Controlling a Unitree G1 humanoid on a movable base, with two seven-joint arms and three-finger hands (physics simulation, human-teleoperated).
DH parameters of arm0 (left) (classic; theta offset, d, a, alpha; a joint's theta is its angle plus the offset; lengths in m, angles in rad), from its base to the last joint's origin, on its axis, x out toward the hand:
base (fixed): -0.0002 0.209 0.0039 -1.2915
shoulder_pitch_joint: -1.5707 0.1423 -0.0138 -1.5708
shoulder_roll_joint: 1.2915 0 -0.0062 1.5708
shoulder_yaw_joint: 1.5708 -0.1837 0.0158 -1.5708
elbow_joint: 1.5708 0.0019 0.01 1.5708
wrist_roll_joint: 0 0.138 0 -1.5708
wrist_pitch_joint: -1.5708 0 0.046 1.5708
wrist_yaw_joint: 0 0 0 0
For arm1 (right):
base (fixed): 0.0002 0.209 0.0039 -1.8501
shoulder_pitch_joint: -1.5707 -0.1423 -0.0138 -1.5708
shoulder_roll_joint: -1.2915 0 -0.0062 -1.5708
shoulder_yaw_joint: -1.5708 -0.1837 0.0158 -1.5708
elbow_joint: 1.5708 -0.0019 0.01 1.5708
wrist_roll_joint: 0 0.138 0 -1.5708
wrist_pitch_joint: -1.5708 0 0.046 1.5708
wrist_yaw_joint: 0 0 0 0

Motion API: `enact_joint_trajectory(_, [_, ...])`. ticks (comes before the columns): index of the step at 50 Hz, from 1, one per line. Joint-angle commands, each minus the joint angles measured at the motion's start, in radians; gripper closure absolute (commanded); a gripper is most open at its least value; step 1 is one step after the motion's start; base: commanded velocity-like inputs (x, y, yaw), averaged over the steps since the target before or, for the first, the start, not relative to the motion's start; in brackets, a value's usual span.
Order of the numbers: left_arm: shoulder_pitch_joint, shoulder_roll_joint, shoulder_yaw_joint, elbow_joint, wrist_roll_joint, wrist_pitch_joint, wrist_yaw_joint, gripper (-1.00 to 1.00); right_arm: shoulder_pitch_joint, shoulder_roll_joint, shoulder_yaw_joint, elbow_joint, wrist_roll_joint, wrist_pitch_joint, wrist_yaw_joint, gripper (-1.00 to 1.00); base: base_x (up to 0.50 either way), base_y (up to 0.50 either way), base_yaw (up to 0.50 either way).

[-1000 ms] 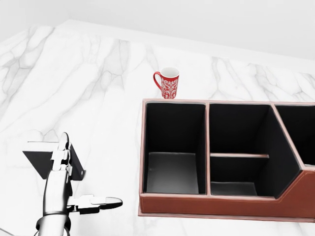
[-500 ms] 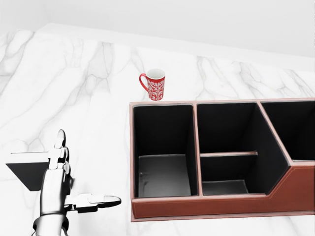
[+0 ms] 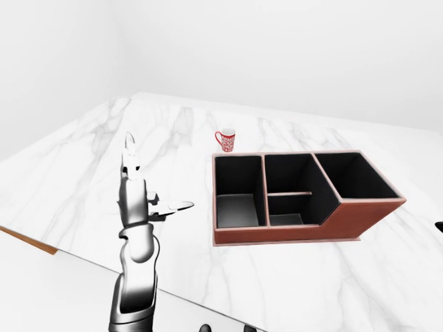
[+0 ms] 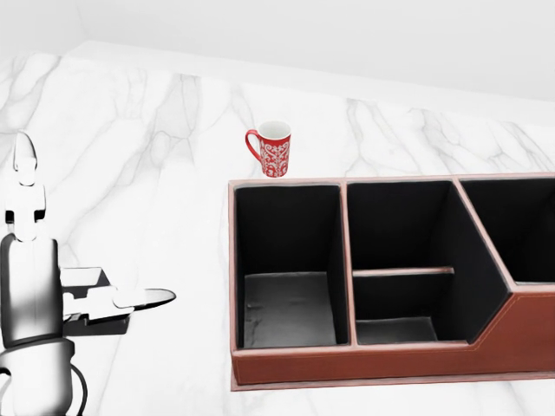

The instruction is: Pick up the book and place it in the left compartment of the caddy.

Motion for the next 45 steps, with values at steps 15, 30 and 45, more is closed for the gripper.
enact_joint_trajectory(15, [0.007,0.039,-0.03,-0.006,0.781,0.0,0.14,-1.0,-0.002,-0.004,0.002,0.01,-0.001,0.0,-0.006,-1.0,0.0,0.0,0.0])
enact_joint_trajectory(30, [-0.025,0.09,-0.04,-0.002,1.056,0.0,0.082,-1.0,-0.011,-0.015,0.006,0.04,0.0,0.0,-0.022,-1.0,0.0,0.0,0.0])
enact_joint_trajectory(45, [-0.026,0.083,0.004,0.026,1.066,0.0,0.091,-1.0,-0.008,-0.014,0.009,0.04,-0.011,0.0,-0.021,-1.0,0.0,0.0,0.0])
